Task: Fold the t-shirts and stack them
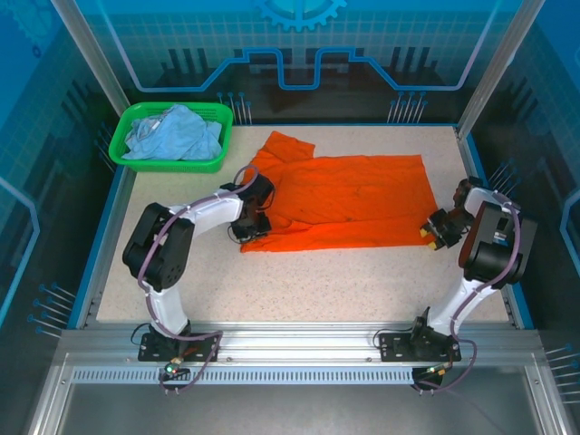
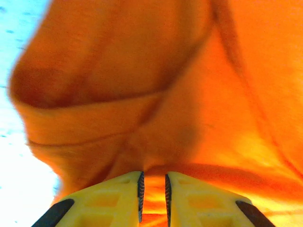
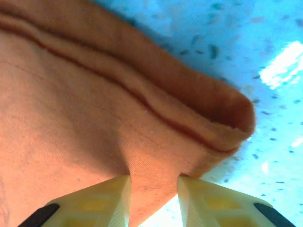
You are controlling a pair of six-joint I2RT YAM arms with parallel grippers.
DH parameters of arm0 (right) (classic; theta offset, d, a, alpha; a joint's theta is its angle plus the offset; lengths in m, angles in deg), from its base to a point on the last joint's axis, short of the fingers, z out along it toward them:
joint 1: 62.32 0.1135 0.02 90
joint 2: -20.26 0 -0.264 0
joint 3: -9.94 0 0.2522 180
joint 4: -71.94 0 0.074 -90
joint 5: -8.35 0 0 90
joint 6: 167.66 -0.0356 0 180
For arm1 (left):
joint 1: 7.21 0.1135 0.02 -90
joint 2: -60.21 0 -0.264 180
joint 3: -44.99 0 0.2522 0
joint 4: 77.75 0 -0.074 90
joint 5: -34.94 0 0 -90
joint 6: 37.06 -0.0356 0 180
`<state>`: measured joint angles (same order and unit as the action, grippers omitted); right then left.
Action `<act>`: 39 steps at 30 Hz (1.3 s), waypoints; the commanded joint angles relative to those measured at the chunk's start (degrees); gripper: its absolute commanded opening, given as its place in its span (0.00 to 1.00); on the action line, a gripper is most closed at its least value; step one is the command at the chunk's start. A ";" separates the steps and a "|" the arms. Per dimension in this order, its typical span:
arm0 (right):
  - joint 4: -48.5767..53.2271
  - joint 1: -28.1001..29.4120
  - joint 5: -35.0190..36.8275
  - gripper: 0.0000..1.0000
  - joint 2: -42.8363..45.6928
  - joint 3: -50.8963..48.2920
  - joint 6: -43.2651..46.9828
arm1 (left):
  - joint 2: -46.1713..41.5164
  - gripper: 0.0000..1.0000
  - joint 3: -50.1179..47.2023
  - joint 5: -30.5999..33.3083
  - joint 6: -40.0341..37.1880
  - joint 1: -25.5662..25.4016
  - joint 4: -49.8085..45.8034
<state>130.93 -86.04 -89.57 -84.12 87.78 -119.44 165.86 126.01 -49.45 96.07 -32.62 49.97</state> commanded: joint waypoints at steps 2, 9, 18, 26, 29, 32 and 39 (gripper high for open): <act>2.14 -1.58 1.73 0.37 2.10 -3.52 -1.81 | -2.04 0.23 -6.43 5.03 0.59 3.15 -2.95; 0.48 -1.30 -1.36 0.37 7.44 -10.51 -2.14 | -7.49 0.23 -13.41 5.56 -0.17 5.15 -4.79; 1.38 2.50 0.34 0.63 21.39 -19.56 -3.00 | -20.67 0.28 -20.50 4.69 -1.09 9.57 -8.80; -3.68 21.98 8.03 0.82 33.60 -10.69 2.92 | -24.08 0.53 -5.26 0.33 -4.71 13.73 -15.35; -10.95 34.02 2.75 0.78 30.38 -7.16 7.65 | -22.72 0.55 -1.02 -5.10 -4.27 15.87 -15.85; -14.60 46.36 -3.04 0.70 23.18 -1.56 14.54 | -19.39 0.56 0.90 -11.24 -2.83 17.61 -15.05; -4.85 67.77 -3.23 0.60 -0.19 21.41 28.83 | -9.69 0.54 2.65 -21.52 3.71 19.82 -11.95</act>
<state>120.27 -22.26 -91.58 -79.20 103.80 -99.01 153.88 127.63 -64.36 96.11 -13.61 38.06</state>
